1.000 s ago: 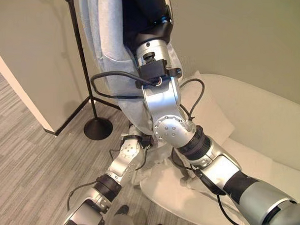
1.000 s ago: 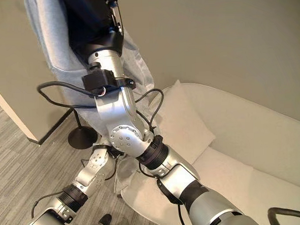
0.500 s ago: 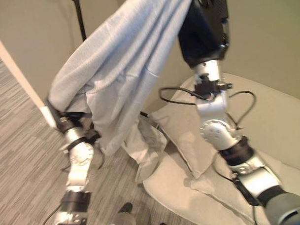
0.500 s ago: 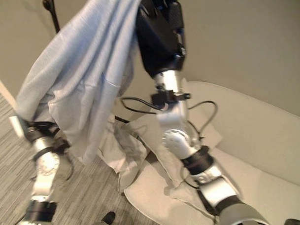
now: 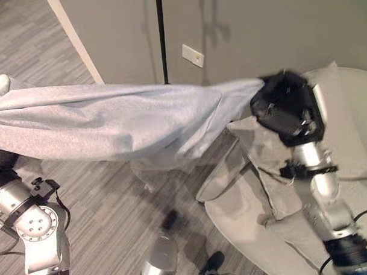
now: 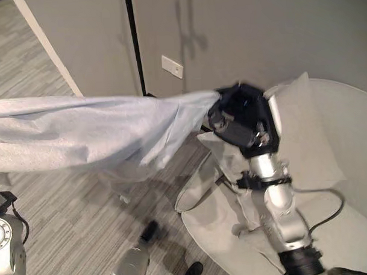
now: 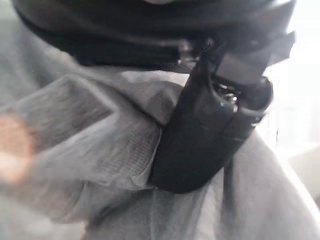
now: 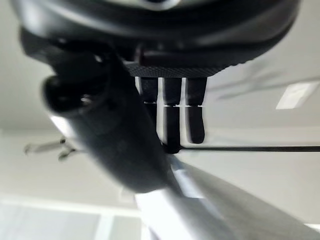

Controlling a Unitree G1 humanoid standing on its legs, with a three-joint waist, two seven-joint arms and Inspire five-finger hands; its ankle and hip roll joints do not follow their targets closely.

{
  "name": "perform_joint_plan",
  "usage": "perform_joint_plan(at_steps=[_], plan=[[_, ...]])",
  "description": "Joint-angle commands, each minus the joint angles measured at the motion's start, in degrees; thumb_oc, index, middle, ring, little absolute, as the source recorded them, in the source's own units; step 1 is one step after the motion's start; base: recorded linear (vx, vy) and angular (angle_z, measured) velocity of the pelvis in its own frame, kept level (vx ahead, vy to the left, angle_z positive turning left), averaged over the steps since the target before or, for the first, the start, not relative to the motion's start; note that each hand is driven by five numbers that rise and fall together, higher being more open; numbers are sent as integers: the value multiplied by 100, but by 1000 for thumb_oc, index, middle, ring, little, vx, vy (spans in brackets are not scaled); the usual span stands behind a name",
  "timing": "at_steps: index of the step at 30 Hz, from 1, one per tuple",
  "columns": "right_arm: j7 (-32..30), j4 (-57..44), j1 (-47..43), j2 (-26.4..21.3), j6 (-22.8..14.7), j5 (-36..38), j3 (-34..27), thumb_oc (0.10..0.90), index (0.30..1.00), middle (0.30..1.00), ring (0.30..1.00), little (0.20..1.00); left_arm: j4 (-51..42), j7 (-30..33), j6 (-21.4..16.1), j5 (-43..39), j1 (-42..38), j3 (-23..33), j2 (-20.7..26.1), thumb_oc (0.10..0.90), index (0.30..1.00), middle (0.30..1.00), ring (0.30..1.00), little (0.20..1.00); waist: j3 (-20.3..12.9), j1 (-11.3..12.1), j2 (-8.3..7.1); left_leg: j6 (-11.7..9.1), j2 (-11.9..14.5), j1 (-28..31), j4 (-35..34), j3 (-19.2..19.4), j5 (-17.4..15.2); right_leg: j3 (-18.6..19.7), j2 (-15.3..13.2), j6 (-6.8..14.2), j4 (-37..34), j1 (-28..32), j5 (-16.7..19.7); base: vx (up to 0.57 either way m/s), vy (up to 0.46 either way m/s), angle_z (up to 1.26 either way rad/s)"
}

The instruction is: Hang the clothes on the sofa on the clothes rack.

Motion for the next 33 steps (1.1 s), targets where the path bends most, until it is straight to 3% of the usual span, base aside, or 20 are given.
perform_joint_plan(at_steps=[1, 3, 5, 8, 9, 10, 11, 12, 14, 15, 16, 17, 18, 20, 22, 25, 28, 29, 30, 33], plan=[[-98, -453, -457, -338, -509, -83, -245, 400, 300, 300, 300, 300, -352, 141, -596, 173, -123, -79, 277, 400, 300, 300, 300, 300, -837, -154, 19, 26, 412, 482, -1017, 202, 1037, 612, -212, 408, -116, -70, 145, 0, 492, 6], [-185, -375, -384, -299, -474, -181, -184, 400, 300, 300, 300, 300, -243, 141, -574, 247, -185, -302, 293, 400, 300, 300, 300, 300, -867, -227, 56, -126, 633, 459, -1017, 123, 1274, 743, -355, 534, -101, -41, 175, 0, 520, -9], [-299, -390, -354, -269, -477, -302, -207, 400, 300, 300, 300, 300, -233, 79, -585, 245, -224, -542, 229, 400, 300, 300, 300, 300, -951, -271, 171, -204, 581, 499, -1017, -72, 1231, 847, -508, 643, -106, -21, 259, -9, 565, -12], [-448, -390, 164, -202, -373, -556, -478, 400, 300, 300, 300, 300, -242, -447, -620, -136, -219, -1211, 22, 400, 300, 300, 300, 300, -1141, -475, 251, -230, 397, 687, -992, 114, 412, 779, -1098, 909, -101, 29, 551, 0, 627, 23], [-530, -408, 406, -57, -317, -685, -597, 400, 300, 300, 300, 300, -169, -604, -612, -293, -225, -1495, -74, 400, 300, 300, 300, 300, -1097, -482, 185, -90, 123, 713, -720, 129, 17, 758, -1428, 1024, -105, 130, 864, -33, 492, 37], [-534, -428, 428, -49, -307, -692, -622, 400, 300, 300, 300, 300, -160, -610, -619, -302, -236, -1513, -67, 400, 300, 300, 300, 300, -1092, -477, 137, -64, 43, 655, -648, 114, 15, 757, -1495, 1036, -114, 115, 903, -94, 561, 48], [-563, -297, 543, 255, -235, -627, -667, 400, 300, 300, 300, 300, -65, -757, -547, -336, -244, -1813, -1, 400, 300, 300, 300, 300, -1012, -463, 4, 163, -425, 683, -470, 173, -318, 664, -1875, 1026, -4, 67, 1451, -120, 504, 30], [-582, -153, 559, 444, -268, -451, -621, 400, 300, 300, 300, 300, -160, -871, -475, -334, -182, -1924, 122, 400, 300, 300, 300, 300, -924, -389, -150, 354, -727, 672, -361, 238, -425, 604, -2168, 1041, 148, -31, 1888, -127, 637, 26], [-591, -228, 593, 581, -247, -391, -519, 400, 300, 300, 300, 300, -285, -894, -453, -206, 12, -1808, 262, 400, 300, 300, 300, 300, -797, -363, -189, 558, -977, 845, -314, 426, -561, 418, -2346, 1003, 454, -142, 2117, -66, 456, 16], [-630, -214, 625, 595, -272, -436, -558, 400, 300, 300, 300, 300, -283, -835, -401, 26, 82, -1754, 355, 400, 300, 300, 300, 300, -762, -374, -194, 630, -1072, 903, -311, 501, -555, 388, -2251, 918, 594, -122, 1908, -44, 461, -21], [-646, -258, 679, 621, -294, -451, -617, 400, 300, 300, 300, 300, -290, -773, -369, 152, 101, -1734, 435, 400, 300, 300, 300, 300, -744, -441, -226, 737, -1232, 932, -331, 472, -501, 640, -2062, 808, 791, -172, 1669, -6, 551, -36], [-665, -360, 752, 642, -364, -430, -723, 400, 300, 300, 300, 300, -209, -771, -335, 247, 60, -1814, 479, 400, 300, 300, 300, 300, -774, -580, -209, 893, -1414, 1015, -390, 397, -431, 1156, -1413, 516, 1031, -281, 1025, 32, 502, -21], [-649, -459, 844, 652, -380, -433, -785, 400, 300, 300, 300, 300, -246, -834, -353, 251, 111, -1826, 477, 400, 300, 300, 300, 300, -773, -629, -165, 968, -1468, 1101, -440, 379, -430, 1378, -1105, 491, 1143, -343, 677, 62, 467, 27], [-651, -604, 976, 620, -427, -527, -958, 400, 300, 300, 300, 300, -280, -887, -197, 634, 168, -1796, 622, 400, 300, 300, 300, 300, -798, -689, -116, 1100, -1596, 1226, -491, 492, -399, 1311, -595, 311, 1348, -348, 121, 52, 342, 16], [-732, -714, 1046, 623, -452, -737, -1160, 400, 300, 300, 300, 300, -259, -867, -150, 838, 110, -1627, 735, 400, 300, 300, 300, 300, -816, -796, -97, 1176, -1656, 1416, -570, 609, -397, 1258, -127, 184, 1491, -445, -123, 69, 237, -48], [-1096, -835, 975, 560, -546, -1418, -1401, 400, 300, 300, 300, 300, -138, -615, -190, 1134, -127, -1435, 808, 400, 300, 300, 300, 300, -853, -1074, -77, 1271, -1843, 1696, -762, 629, -369, 1767, 791, 91, 1414, -871, -60, 122, 190, -7], [-1344, -970, 924, 548, -569, -1847, -1479, 400, 300, 300, 300, 300, -49, -376, -178, 1307, -407, -1477, 727, 400, 300, 300, 300, 300, -797, -1319, -109, 1367, -2064, 2004, -982, 402, -392, 2065, 1319, 102, 1181, -1372, 320, 155, 138, 8], [-1372, -976, 913, 552, -564, -1882, -1472, 400, 300, 300, 300, 300, -37, -356, -175, 1327, -428, -1485, 723, 400, 300, 300, 300, 300, -797, -1331, -90, 1369, -2044, 2007, -1000, 386, -397, 2051, 1333, 104, 1165, -1368, 328, 258, 67, 17], [-1507, -1069, 850, 524, -586, -1988, -1424, 400, 300, 300, 300, 300, -112, -241, -198, 1482, -482, -1552, 756, 400, 300, 300, 300, 300, -742, -1408, -116, 1386, -2084, 2169, -1004, 266, -510, 1981, 1279, 186, 1017, -1541, 590, 187, 28, 4], [-1393, -1199, 1109, 634, -576, -1985, -1394, 400, 300, 300, 300, 300, -212, -273, -203, 1622, -284, -1608, 697, 400, 300, 300, 300, 300, -822, -1455, -187, 1394, -2047, 2304, -920, 220, -737, 1844, 1189, 78, 726, -1202, 534, 223, -12, 17]])
